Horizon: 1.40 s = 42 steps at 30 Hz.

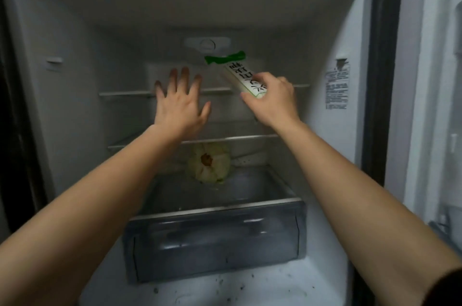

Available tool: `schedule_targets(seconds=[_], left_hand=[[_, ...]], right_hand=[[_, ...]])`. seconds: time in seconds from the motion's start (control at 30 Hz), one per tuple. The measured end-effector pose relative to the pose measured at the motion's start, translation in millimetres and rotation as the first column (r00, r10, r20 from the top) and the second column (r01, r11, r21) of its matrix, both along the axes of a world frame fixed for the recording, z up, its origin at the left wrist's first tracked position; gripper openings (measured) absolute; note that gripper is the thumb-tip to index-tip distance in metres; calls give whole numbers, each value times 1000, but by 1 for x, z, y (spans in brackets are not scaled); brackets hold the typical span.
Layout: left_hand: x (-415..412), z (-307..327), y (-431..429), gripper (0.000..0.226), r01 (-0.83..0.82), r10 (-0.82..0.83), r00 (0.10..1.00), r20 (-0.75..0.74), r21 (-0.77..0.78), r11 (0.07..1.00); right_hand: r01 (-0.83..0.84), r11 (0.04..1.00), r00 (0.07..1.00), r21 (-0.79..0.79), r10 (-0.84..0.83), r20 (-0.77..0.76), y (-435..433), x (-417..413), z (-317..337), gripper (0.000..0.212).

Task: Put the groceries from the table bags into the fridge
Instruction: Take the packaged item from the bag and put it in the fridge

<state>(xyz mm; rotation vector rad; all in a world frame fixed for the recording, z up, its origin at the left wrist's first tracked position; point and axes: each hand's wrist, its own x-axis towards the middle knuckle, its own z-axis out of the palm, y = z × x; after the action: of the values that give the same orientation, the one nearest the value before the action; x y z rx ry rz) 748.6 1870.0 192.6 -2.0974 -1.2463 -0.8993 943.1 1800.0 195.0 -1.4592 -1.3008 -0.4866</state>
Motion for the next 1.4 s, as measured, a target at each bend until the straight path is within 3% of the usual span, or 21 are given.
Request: schedule_targets(seconds=[0.1, 0.2, 0.37, 0.6, 0.77, 0.93, 1.03, 1.13, 1.23, 1.4], left_hand=[[-1, 10, 26, 62, -18, 17, 999, -38, -39, 999], [2, 2, 40, 54, -2, 2, 1000, -2, 83, 997], [10, -5, 52, 58, 6, -19, 998, 65, 193, 981], [12, -8, 60, 50, 20, -51, 993, 103, 288, 957], [11, -9, 58, 48, 1, -27, 995, 95, 265, 964], [6, -7, 52, 53, 7, -16, 999, 43, 211, 977], [1, -11, 51, 63, 26, -30, 999, 14, 220, 975], [-3, -19, 46, 74, 21, -21, 1000, -3, 206, 978], [-3, -38, 33, 74, 25, -38, 997, 72, 169, 985], [-4, -96, -11, 69, 85, -115, 940, 322, 105, 991]], right_hand=[[11, 996, 997, -85, -18, -71, 19, 6, 35, 50], [0, 982, 983, -190, -34, -178, 38, 18, 68, 44], [138, 929, 984, -343, -167, -57, 74, 24, 86, 54], [193, 891, 973, -411, -227, -35, 105, 35, 89, 65], [170, 860, 981, -480, -193, 2, 114, 38, 86, 73], [267, 886, 960, -380, -280, 21, 100, 30, 75, 84], [353, 919, 934, -173, -338, 114, 83, 23, 43, 69], [335, 941, 914, 40, -335, 228, 62, 11, -8, 65], [231, 972, 954, 41, -235, 187, 39, 3, -48, 57], [163, 983, 971, 83, -175, 163, -2, -6, -98, 64]])
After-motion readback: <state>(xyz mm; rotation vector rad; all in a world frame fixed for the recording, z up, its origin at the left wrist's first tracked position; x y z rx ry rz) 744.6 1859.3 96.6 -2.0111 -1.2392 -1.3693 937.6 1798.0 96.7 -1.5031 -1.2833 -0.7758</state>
